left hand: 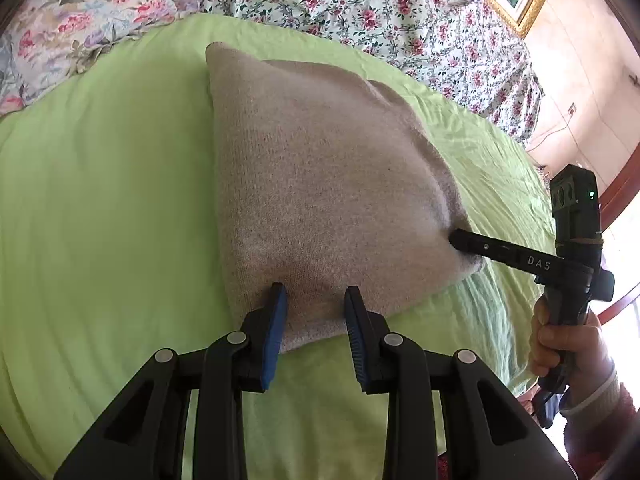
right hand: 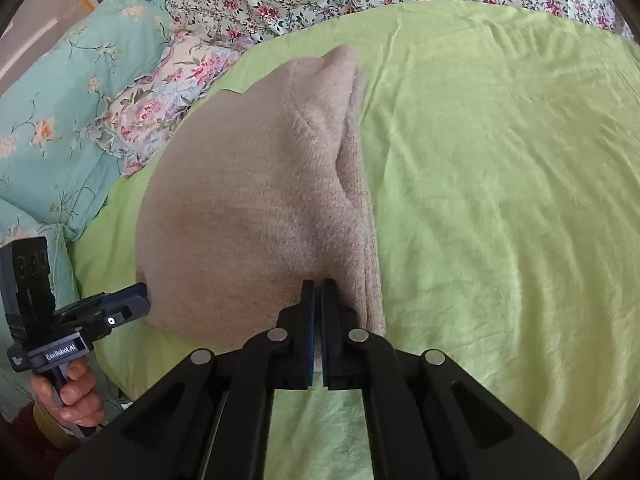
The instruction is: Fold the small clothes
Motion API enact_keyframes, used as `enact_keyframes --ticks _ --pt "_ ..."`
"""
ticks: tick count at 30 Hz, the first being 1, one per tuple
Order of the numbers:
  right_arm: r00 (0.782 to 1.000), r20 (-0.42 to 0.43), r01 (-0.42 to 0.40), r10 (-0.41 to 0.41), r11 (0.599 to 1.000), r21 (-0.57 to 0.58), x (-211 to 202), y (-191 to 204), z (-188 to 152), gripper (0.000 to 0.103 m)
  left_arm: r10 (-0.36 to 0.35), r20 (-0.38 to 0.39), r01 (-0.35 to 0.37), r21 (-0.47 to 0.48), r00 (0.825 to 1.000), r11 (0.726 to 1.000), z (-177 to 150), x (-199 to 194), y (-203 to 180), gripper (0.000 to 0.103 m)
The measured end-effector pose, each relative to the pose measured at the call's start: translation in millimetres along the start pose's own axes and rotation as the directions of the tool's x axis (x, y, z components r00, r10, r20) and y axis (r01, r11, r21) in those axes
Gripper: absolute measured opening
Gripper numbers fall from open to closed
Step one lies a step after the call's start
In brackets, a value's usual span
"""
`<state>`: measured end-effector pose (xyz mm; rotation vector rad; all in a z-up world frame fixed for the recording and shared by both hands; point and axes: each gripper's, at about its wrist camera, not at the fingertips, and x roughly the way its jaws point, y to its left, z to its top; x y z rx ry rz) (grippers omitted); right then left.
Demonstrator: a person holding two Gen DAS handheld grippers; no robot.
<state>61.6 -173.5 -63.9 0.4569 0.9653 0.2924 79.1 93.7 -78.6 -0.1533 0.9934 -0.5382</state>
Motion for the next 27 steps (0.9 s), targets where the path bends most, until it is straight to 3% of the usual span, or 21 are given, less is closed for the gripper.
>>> enact_keyframes --ticks 4,5,6,8,12,19,21,24,27 --pt "0.999 0.034 0.003 -0.003 1.000 -0.025 -11 12 20 0.009 0.009 0.004 -0.009 0.020 1.000 1.000 7 -11 -5 0.031" --pt "0.999 0.045 -0.005 0.005 1.000 -0.016 -13 12 28 0.023 0.008 0.014 -0.008 0.023 1.000 1.000 10 -16 -6 0.031" --pt "0.998 0.059 -0.018 0.018 1.000 -0.001 -15 10 38 0.046 0.009 0.031 -0.010 0.021 0.999 1.000 15 -22 -5 0.031" --pt "0.995 0.100 -0.029 0.029 1.000 0.005 -16 10 58 0.057 0.012 0.058 -0.013 0.005 0.998 1.000 27 -29 1 0.035" --pt "0.990 0.129 -0.054 0.049 0.998 0.037 5 0 113 0.057 0.053 0.080 -0.051 -0.029 0.995 0.998 50 -27 16 0.036" --pt "0.994 0.056 -0.102 0.095 0.983 0.151 83 -36 189 0.054 0.072 0.067 -0.065 -0.097 0.995 0.993 75 -6 38 0.036" --pt "0.995 0.017 -0.098 0.096 0.985 0.145 97 -36 195 0.009 0.059 0.062 -0.052 -0.120 0.996 0.991 78 -1 42 0.037" --pt "0.985 0.139 -0.121 0.103 0.984 0.130 73 -34 192 0.009 0.051 0.064 -0.042 -0.128 0.997 0.991 82 4 43 0.039" --pt "0.990 0.137 -0.062 0.042 0.988 0.144 75 -41 186 0.009 0.053 0.063 -0.045 -0.122 0.997 0.992 81 8 42 0.044"
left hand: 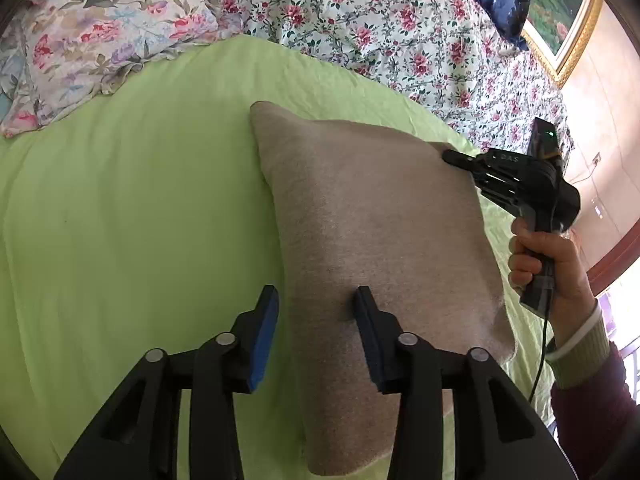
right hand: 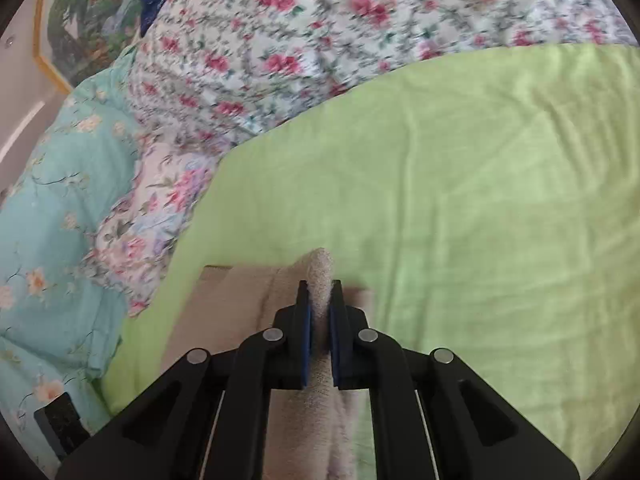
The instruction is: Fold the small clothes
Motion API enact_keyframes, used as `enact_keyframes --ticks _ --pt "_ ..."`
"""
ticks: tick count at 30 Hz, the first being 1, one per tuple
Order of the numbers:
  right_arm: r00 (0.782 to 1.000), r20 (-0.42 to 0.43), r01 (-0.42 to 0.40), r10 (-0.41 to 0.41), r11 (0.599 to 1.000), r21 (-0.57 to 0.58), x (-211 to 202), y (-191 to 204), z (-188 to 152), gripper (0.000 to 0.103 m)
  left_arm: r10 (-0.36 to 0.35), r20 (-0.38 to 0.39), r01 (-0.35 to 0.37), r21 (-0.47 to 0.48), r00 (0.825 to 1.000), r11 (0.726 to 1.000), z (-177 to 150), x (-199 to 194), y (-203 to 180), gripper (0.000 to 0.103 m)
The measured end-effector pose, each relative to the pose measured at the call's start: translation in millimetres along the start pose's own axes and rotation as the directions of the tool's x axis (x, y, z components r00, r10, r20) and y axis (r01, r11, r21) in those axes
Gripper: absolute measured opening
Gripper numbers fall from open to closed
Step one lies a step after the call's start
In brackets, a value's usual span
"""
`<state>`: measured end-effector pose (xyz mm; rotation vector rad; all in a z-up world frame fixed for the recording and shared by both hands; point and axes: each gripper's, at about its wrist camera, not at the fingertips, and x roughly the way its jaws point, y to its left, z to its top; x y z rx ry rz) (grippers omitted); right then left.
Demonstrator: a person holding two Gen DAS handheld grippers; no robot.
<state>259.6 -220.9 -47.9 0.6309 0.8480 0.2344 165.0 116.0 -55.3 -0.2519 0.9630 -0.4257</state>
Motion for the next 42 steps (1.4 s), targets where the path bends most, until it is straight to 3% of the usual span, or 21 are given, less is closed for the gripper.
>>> enact_keyframes --ticks 4,5,7,9,11,12,14,18,21,27,32,34,37,42 --pt "0.995 -0.088 0.038 -0.036 0.999 0.025 29 -15 -9 0.015 -0.005 -0.013 0.005 -0.016 1.000 1.000 -1 6 1 0.046" --pt "0.996 -0.077 0.052 -0.050 0.998 0.033 26 -15 -8 0.023 -0.003 -0.013 0.003 -0.019 1.000 1.000 -1 6 1 0.047" --pt "0.996 -0.050 0.077 -0.075 0.996 0.035 11 -11 -9 0.025 0.001 -0.030 -0.001 -0.019 1.000 1.000 -2 6 0 0.047" --pt "0.996 0.022 0.089 -0.089 0.996 0.005 -22 9 -14 0.025 0.010 -0.031 -0.010 -0.016 0.999 1.000 -2 5 -1 0.047" --pt "0.998 0.058 0.026 -0.024 0.999 -0.031 -47 30 -27 0.025 0.014 -0.032 -0.014 -0.014 0.999 1.000 -4 5 -2 0.047" --pt "0.998 0.047 -0.031 0.034 0.997 -0.064 -60 44 -40 0.025 0.014 -0.033 -0.014 -0.013 0.999 1.000 -5 5 -3 0.047" --pt "0.998 0.009 -0.065 0.067 0.992 -0.109 -65 60 -61 0.025 0.015 -0.034 -0.015 -0.014 0.999 1.000 -7 5 -3 0.047" --pt "0.994 -0.080 0.065 -0.077 0.988 -0.141 -38 46 -93 0.023 0.016 -0.039 -0.017 -0.017 0.999 1.000 -9 5 -2 0.047" --pt "0.997 -0.071 0.006 -0.009 0.999 -0.038 -38 25 -92 0.019 0.020 -0.045 -0.020 -0.013 0.999 1.000 -10 4 -3 0.049" --pt "0.999 -0.042 0.013 -0.016 0.998 -0.066 -74 42 -102 0.023 0.085 -0.045 -0.083 0.048 0.995 0.995 -19 -7 -13 0.049" --pt "1.000 -0.024 -0.002 -0.001 0.995 -0.102 -106 55 -128 0.024 0.122 -0.050 -0.118 0.074 0.991 0.990 -41 -24 -16 0.067" --pt "1.000 -0.018 0.007 -0.009 0.991 -0.132 -121 59 -144 0.029 0.132 -0.049 -0.128 0.084 0.990 0.988 -52 -32 -16 0.072" --pt "0.999 -0.015 0.039 -0.042 0.984 -0.174 -136 61 -172 0.051 0.170 -0.037 -0.166 0.103 0.985 0.981 -68 -44 -15 0.083" --pt "0.993 -0.036 0.097 -0.110 0.961 -0.260 -153 61 -222 0.072 0.216 -0.035 -0.211 0.115 0.976 0.971 -97 -63 -13 0.085"
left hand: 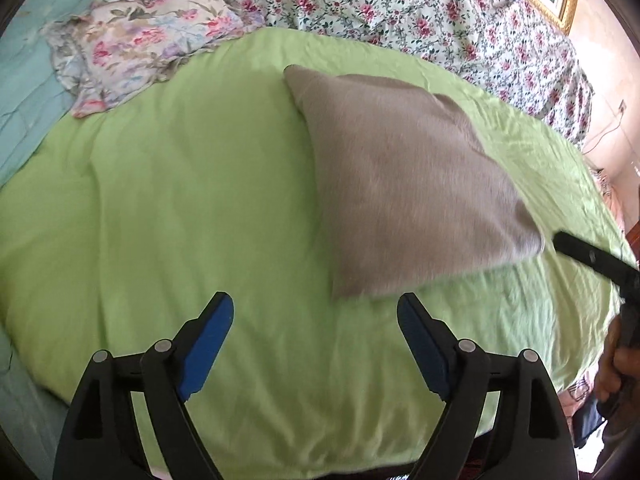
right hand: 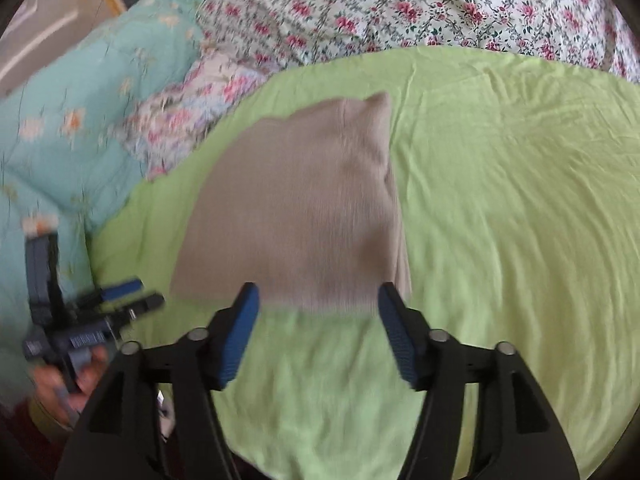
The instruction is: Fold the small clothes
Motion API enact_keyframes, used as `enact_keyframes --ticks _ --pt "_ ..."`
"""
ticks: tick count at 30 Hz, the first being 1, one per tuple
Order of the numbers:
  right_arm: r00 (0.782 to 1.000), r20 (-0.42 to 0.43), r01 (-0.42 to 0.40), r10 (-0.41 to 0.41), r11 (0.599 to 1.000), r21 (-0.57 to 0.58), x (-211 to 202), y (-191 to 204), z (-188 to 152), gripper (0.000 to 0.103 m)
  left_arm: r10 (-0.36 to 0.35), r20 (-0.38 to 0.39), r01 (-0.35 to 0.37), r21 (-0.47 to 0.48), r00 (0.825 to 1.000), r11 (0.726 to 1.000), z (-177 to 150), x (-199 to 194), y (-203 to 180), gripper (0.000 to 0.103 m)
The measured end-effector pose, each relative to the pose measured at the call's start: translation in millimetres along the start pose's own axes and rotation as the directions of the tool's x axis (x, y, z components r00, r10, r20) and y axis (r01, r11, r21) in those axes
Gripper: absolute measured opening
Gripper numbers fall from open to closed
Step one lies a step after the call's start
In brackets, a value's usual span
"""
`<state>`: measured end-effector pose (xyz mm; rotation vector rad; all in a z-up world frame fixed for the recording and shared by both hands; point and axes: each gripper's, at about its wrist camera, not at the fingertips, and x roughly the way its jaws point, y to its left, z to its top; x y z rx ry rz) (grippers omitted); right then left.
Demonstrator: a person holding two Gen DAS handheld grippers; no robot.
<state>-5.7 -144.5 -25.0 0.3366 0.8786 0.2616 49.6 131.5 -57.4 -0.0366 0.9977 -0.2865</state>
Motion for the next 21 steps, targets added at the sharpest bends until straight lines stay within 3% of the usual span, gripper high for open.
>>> enact_keyframes --ticks 4,8,10,13,15,21 --pt "0.999 -0.027 0.021 -0.022 0.999 -0.033 -10 0 -27 0.079 0.038 0.002 -0.038 0.055 0.999 0.998 -22 -8 -3 0.087" --pt "0.998 -0.050 0.039 -0.042 0.998 -0.056 -22 -2 -42 0.093 0.081 0.010 -0.081 0.142 0.997 0.987 -40 -17 -12 0.088" --pt "0.998 -0.055 0.033 -0.036 0.997 -0.063 -32 -1 -44 0.093 0.095 0.010 -0.096 0.172 0.995 0.980 -43 -25 -16 0.088" --pt "0.999 -0.024 0.024 -0.026 0.997 -0.075 -55 4 -38 0.094 0.091 0.035 -0.096 0.185 0.995 0.978 -36 -44 -17 0.090" --pt "1.000 0.015 0.026 -0.025 0.995 -0.097 -69 9 -31 0.102 0.090 0.072 -0.102 0.191 0.993 0.976 -26 -62 -19 0.103" --pt "0.997 0.017 0.075 -0.073 0.981 -0.178 -54 21 -18 0.103 0.116 0.142 -0.146 0.219 0.983 0.965 -7 -70 -27 0.103"
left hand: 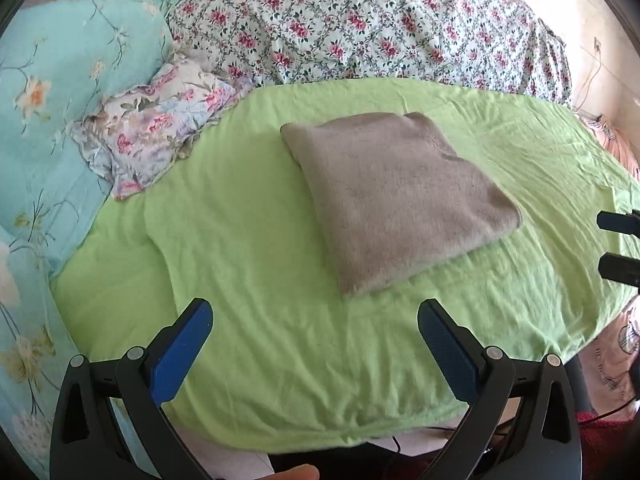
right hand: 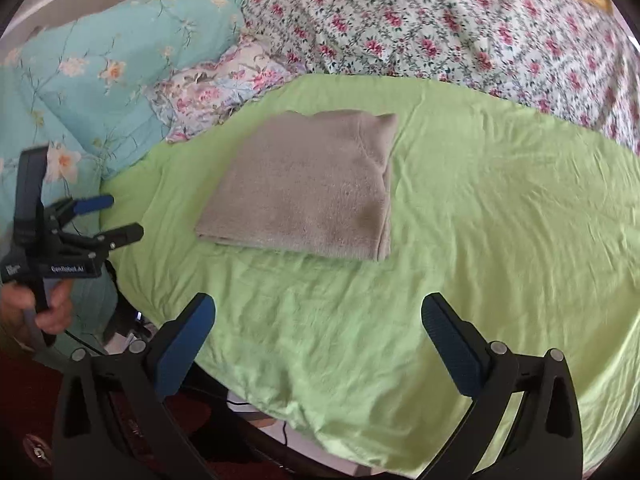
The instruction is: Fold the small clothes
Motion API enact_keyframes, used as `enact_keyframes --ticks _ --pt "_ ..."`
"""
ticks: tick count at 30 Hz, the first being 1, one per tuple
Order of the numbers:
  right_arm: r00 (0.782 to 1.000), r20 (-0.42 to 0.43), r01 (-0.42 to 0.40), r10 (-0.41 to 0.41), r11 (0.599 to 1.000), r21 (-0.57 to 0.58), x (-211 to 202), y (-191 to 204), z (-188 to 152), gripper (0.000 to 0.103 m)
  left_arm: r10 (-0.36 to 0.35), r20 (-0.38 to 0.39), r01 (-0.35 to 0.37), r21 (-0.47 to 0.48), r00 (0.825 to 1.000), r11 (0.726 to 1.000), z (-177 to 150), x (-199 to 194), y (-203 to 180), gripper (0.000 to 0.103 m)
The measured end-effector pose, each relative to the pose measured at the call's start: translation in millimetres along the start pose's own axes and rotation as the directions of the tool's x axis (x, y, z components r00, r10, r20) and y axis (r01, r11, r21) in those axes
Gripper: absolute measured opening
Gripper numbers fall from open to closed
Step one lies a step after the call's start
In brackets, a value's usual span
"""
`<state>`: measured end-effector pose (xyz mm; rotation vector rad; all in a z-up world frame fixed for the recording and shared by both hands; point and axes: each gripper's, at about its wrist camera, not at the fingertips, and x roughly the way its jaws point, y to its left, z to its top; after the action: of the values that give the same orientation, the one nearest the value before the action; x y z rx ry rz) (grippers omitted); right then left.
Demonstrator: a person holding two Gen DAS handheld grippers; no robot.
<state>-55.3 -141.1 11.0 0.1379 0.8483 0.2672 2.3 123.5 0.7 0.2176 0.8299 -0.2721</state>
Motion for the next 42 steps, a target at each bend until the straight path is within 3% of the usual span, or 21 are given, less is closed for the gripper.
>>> enact_keyframes --ticks 11,23,42 --pt "0.997 -0.082 -0.019 0.017 1.000 -0.018 61 8 9 0.103 -0.024 -0.099 0.020 -0.037 0.995 0.999 2 62 -11 0.102" --pt "0.997 -0.069 -0.035 0.039 0.997 0.066 78 -16 39 0.103 0.031 -0.066 -0.035 -0.055 0.997 0.998 36 66 -12 0.103" --pt "0.996 -0.081 -0.033 0.037 0.998 0.047 97 -19 68 0.103 0.063 -0.066 -0.067 -0.067 0.996 0.995 65 83 -16 0.103"
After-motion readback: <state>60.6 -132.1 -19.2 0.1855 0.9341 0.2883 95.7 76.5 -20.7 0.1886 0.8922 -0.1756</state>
